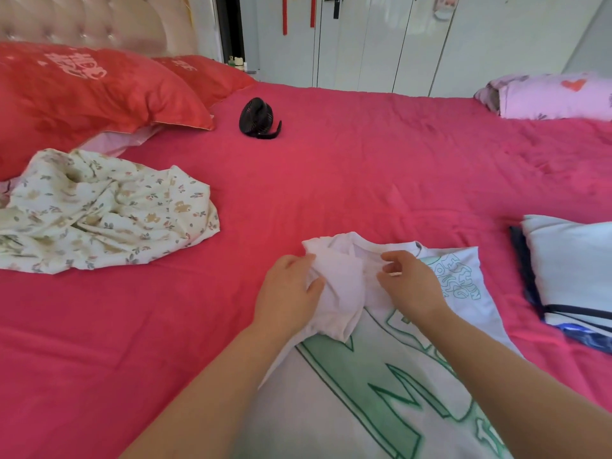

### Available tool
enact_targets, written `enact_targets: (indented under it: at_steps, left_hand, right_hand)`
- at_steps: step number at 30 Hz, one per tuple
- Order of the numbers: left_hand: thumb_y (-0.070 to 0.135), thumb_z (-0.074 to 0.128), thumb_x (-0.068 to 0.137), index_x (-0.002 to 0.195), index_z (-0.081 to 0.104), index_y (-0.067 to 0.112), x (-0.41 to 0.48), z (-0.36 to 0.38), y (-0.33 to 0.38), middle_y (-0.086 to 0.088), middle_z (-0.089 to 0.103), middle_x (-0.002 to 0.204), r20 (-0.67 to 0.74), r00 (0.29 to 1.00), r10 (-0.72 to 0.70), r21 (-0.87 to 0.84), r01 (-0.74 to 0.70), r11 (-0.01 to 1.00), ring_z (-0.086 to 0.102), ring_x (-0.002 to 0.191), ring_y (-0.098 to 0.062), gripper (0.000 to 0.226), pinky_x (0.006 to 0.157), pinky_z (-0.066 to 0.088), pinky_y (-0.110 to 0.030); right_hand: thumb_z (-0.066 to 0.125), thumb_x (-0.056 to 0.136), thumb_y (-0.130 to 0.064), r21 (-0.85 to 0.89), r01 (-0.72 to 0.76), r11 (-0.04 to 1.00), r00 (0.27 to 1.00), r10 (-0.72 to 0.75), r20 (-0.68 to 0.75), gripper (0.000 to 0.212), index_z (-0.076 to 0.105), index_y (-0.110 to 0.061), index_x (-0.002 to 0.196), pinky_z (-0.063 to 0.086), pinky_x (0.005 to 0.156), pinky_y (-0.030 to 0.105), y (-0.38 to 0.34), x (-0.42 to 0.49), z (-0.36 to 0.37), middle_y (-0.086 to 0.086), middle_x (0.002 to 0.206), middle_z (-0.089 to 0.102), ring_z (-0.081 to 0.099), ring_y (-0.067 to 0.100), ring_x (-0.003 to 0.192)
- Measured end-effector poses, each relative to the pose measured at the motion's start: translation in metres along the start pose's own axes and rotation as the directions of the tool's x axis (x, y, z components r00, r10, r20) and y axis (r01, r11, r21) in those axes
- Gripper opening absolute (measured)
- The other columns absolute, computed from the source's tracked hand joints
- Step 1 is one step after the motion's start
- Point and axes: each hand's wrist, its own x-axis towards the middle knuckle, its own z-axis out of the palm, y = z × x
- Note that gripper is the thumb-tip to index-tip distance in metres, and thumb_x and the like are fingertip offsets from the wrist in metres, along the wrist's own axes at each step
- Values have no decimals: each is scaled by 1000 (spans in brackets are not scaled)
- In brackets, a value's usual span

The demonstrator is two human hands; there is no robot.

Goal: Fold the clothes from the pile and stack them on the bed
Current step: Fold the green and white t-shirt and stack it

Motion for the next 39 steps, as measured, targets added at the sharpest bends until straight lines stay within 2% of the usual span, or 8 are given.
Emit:
enact_targets:
  at_steps: [4, 8, 15, 22, 27, 31, 36, 39]
  left_hand:
    - [25, 49, 94, 142, 33, 24, 20, 16, 5, -12, 44, 131, 101, 987, -125, 23, 123, 992, 48, 111, -27, 51, 87, 38, -31]
    - [26, 39, 97, 111, 51, 9, 31, 17, -7, -13, 57, 115, -35, 968, -250, -30, 249, 968, 46, 86, -23, 25, 70, 30, -31]
    - [13, 40, 94, 145, 28, 14, 48, 3, 2, -9, 33, 147, 9, 1000, 6, 193, -8, 981, 31, 133, -29, 53, 108, 30, -42]
    - [43, 38, 96, 149, -3, 24, 80, 25, 20, 0, 9, 157, 361, 932, 41, 437, -207, 875, 7, 144, -23, 70, 115, 7, -49]
    - [58, 42, 89, 148, 9, 16, 83, 43, 13, -10, 32, 142, 281, 959, 36, 576, -199, 793, 30, 130, -29, 81, 106, 23, -43]
    - [63, 58, 75, 117, 50, 15, 83, 31, 19, -5, 47, 115, 133, 986, 99, 552, -156, 819, 41, 114, -25, 63, 91, 30, -37]
    - [54, 67, 72, 101, 55, 15, 67, -1, 35, -1, 50, 102, -2, 965, 262, 457, -232, 859, 47, 101, -24, 50, 79, 29, -34]
    - [51, 62, 80, 92, 49, 18, 48, -25, 40, 4, 47, 87, 27, 947, 321, 469, -295, 832, 50, 91, -23, 38, 71, 25, -32]
  right_hand:
    - [53, 87, -12, -98, 128, 987, 991, -123, 55, 37, 55, -21, 123, 35, 73, 19, 11, -12, -2, -4, 105, 56, 51, 10, 86]
    - [51, 89, -13, -224, 293, 930, 955, -271, 122, 38, 54, -25, 125, 33, 79, 15, 18, -19, -1, 0, 120, 54, 53, 13, 106]
    - [48, 81, 8, -400, 245, 883, 947, -307, -98, 55, 50, -12, 132, 39, 94, 34, 43, 17, -43, 11, 134, 48, 46, 29, 120]
    - [48, 93, -31, -683, 192, 705, 980, -99, 173, 70, 7, -27, 149, 15, 113, 50, 70, 64, -51, 1, 155, 19, 9, 25, 144]
    - [54, 85, -49, -751, 120, 649, 992, -61, 106, 67, 31, -18, 139, 25, 106, 47, 78, 71, -48, 9, 131, 47, 40, 29, 125]
    - [62, 80, -47, -750, 154, 643, 986, -151, 73, 39, 58, -16, 105, 36, 90, 35, 74, 69, -62, 8, 104, 49, 44, 29, 109]
    - [66, 76, -33, -599, 245, 762, 968, -221, 116, 28, 44, -23, 61, 41, 67, 30, 69, 58, -82, -7, 85, 45, 47, 23, 92]
    - [59, 81, -35, -702, 277, 656, 960, -212, 181, 29, 39, -22, 65, 33, 60, 27, 55, 37, -100, -7, 67, 46, 49, 20, 76]
